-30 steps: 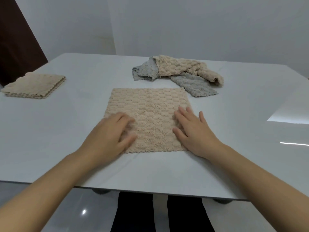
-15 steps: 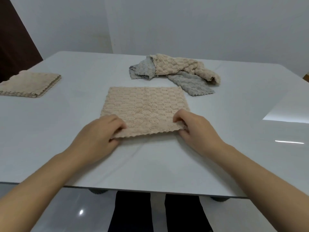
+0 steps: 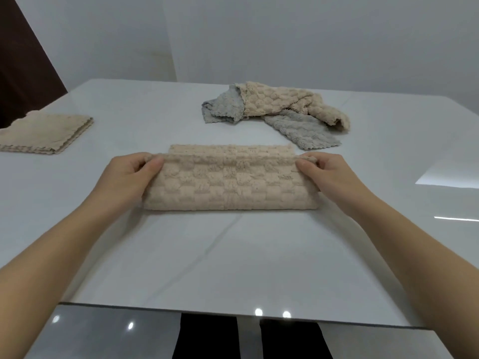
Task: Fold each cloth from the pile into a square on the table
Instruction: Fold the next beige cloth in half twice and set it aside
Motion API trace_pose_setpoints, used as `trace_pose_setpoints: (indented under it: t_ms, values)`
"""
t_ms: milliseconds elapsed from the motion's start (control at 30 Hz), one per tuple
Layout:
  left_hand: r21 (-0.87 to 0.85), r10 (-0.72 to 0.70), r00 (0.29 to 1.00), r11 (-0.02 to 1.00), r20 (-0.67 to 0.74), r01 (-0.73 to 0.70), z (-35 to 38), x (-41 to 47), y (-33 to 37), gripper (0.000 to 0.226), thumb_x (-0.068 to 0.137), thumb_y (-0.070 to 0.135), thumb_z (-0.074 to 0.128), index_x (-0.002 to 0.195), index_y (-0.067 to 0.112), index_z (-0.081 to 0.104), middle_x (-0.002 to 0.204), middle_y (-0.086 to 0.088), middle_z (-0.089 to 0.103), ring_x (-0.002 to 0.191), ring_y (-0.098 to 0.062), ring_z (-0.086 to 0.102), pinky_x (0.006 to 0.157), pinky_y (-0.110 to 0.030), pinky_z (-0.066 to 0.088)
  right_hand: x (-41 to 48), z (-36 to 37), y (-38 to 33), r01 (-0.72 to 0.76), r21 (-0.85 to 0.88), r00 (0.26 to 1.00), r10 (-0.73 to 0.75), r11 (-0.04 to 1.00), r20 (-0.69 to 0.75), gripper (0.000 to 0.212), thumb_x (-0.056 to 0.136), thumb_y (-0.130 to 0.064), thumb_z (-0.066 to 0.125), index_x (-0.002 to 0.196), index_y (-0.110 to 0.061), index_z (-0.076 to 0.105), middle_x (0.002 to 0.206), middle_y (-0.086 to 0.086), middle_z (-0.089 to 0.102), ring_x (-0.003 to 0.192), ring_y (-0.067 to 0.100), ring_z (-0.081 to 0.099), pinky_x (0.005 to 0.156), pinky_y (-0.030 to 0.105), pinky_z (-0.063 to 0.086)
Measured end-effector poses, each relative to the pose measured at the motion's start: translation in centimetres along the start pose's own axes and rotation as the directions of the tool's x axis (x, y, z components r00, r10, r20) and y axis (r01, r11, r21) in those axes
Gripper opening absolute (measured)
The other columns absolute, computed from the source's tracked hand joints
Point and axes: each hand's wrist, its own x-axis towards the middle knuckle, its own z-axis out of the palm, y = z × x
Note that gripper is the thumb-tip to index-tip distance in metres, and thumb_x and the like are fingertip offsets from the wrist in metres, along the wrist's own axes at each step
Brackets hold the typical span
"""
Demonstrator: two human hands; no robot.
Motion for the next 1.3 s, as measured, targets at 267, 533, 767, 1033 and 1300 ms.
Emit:
trace_pose_setpoints:
  t_ms: [267,533,767,1033,1300]
  values:
    - [0.351,0.037,0.994,0.936,-0.101,0.001,2.4,5.8,0.1,0.035,0.096,0.030,0.049,0.066,0.012,0.047,0.065,-0.003,0.054,0.064,-0.018,0.047,0.059,-0.029,0.036,6.0,1.2,0.2,0.029,-0.387,0.990,-0.079,0.922,-0.115,0.025,0.096,-0.017,0.049,0.081,-0.001,0.059,0.068,0.004,0.056,0.069,0.022,0.052,0.066,0.034,0.039]
    - [0.648,0.115,0.983,0.762,-0.141,0.004,4.3,8.4,-1.4,0.031,0.099,0.033,0.041,0.081,0.012,0.054,0.074,-0.005,0.059,0.070,-0.028,0.053,0.061,-0.035,0.041,8.7,2.9,1.1,0.022,-0.673,0.977,-0.160,0.739,-0.144,0.023,0.097,-0.022,0.045,0.076,-0.015,0.049,0.065,0.000,0.050,0.067,0.024,0.048,0.050,0.031,0.027]
    - [0.770,0.241,0.962,0.636,-0.127,-0.058,4.9,8.4,-2.1,0.024,0.098,0.029,0.047,0.091,0.010,0.059,0.082,-0.006,0.062,0.069,-0.025,0.051,0.060,-0.034,0.038,8.9,3.5,1.8,-0.007,-0.768,0.953,-0.228,0.641,-0.199,0.017,0.094,-0.025,0.051,0.107,-0.016,0.058,0.091,0.000,0.064,0.082,0.023,0.059,0.056,0.031,0.037]
    - [0.716,0.334,0.939,0.676,-0.087,-0.174,4.7,7.9,-1.6,0.043,0.091,0.015,0.051,0.134,0.009,0.048,0.132,-0.014,0.050,0.112,-0.036,0.052,0.083,-0.047,0.045,8.5,3.6,1.6,0.001,-0.823,0.952,-0.252,0.568,-0.174,0.033,0.096,-0.027,0.049,0.127,-0.018,0.052,0.124,0.004,0.055,0.090,0.027,0.059,0.059,0.031,0.037]
    - [0.627,0.169,0.869,0.631,0.465,-0.457,8.4,5.1,-0.4,0.079,0.083,0.061,-0.006,0.154,0.027,-0.001,0.161,0.009,-0.011,0.146,-0.006,-0.015,0.119,-0.038,-0.009,6.3,5.8,-0.8,0.259,-0.784,0.966,-0.147,0.564,0.213,0.057,0.103,-0.038,0.027,0.153,-0.013,0.021,0.162,0.005,0.015,0.149,0.026,0.009,0.120,0.046,0.009]
